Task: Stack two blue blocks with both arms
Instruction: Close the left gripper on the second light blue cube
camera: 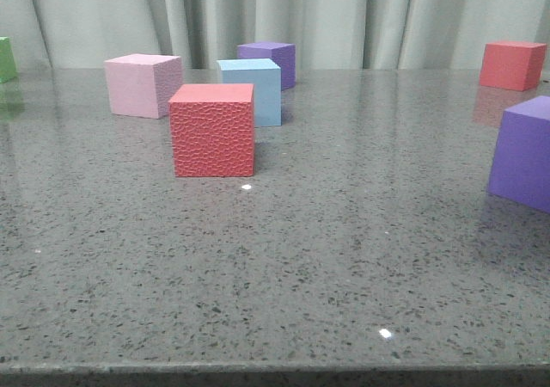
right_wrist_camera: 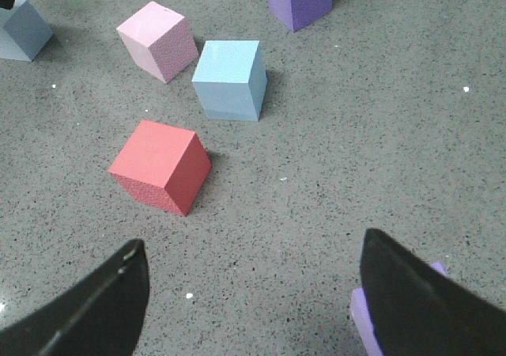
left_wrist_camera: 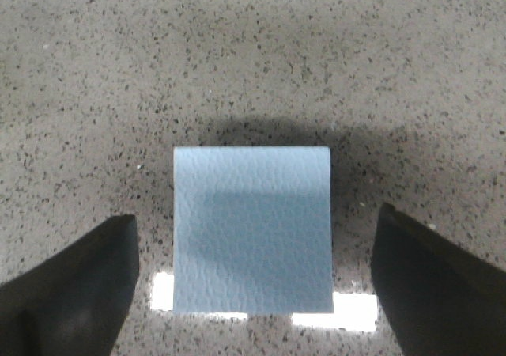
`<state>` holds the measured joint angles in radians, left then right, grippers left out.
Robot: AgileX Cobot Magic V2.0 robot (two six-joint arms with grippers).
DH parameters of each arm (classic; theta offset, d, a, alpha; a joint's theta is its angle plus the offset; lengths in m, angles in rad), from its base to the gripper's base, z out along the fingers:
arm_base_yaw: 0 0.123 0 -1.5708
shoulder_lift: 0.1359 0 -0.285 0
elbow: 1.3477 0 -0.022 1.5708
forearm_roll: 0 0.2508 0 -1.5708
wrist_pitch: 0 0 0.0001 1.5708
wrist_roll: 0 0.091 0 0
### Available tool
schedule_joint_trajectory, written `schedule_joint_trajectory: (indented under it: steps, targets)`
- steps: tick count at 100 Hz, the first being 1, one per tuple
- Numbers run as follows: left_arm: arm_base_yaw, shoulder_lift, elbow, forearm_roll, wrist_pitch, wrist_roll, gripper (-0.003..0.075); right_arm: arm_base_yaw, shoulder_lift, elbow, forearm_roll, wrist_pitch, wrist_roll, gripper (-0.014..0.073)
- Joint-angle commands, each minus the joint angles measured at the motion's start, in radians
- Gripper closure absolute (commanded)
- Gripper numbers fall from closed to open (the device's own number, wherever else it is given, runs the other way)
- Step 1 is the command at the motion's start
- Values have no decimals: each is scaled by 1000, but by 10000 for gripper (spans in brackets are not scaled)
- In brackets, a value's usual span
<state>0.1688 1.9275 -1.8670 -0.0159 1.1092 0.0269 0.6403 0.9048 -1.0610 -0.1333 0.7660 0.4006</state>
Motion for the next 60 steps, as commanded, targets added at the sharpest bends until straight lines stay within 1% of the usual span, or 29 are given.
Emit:
schedule_joint_trajectory:
  steps: [1,60]
  targets:
    - [2,-35,-49,8,-29,3,136,-3,-16,-24,-11,-71,-9,37]
    - [12,22,-53,3,-18,3,144,-3,-13,-24,-11,-79,-9,37]
